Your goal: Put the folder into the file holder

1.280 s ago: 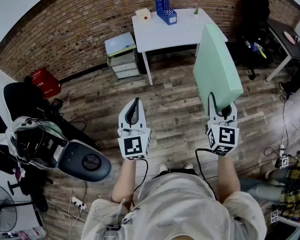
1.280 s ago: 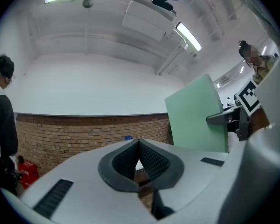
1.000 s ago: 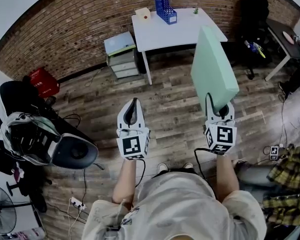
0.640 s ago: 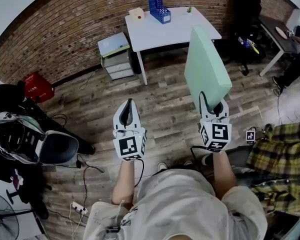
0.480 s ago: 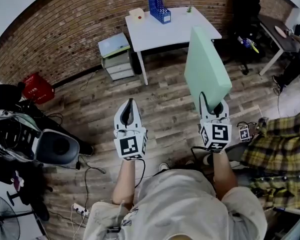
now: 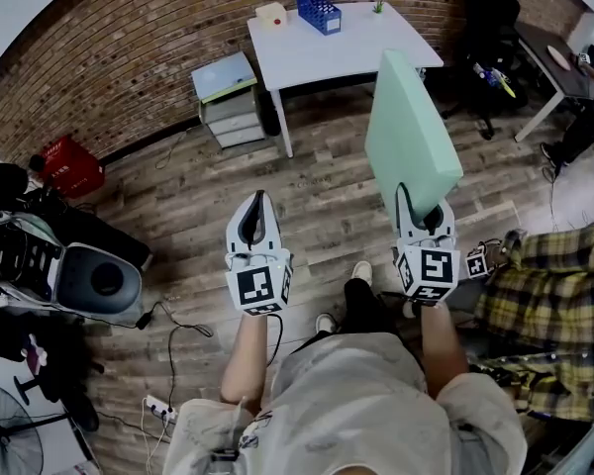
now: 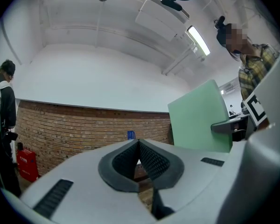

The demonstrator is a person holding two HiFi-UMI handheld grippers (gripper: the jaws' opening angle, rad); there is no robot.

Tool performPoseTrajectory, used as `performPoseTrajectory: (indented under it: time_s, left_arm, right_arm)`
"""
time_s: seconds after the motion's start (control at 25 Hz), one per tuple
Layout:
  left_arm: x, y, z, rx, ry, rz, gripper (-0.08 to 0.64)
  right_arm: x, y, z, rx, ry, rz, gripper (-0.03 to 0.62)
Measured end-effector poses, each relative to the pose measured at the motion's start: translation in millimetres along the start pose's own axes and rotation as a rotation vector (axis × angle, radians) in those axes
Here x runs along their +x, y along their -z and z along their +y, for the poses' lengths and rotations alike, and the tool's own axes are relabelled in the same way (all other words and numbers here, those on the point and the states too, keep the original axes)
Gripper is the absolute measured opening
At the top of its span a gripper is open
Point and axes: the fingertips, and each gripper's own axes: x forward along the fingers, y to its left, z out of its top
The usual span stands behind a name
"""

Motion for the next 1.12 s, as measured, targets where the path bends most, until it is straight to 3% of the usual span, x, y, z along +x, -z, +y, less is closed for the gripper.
performPoseTrajectory:
  time_s: [0.24,0.48,0.88,1.12]
  left_arm:
    - [26,16,-2,0.018,0.004,0.028,0.009]
    - [98,23,12,-0.003,0.000,0.060,0.009]
    - [174,40,-28,0.017,0.009,0.073,0.009]
    - [248,38,-41,0.031,0.018,0.098,0.009]
  right_arm:
    - [14,5,5,0.011,0.000,0.016,0.163]
    - [45,12,-1,0.026,-0.003,0.030,0.163]
    - [100,34,-64,0.068,-0.005,0.024,0.163]
    - [160,32,-105,0.099,-0.010,0.035,0.163]
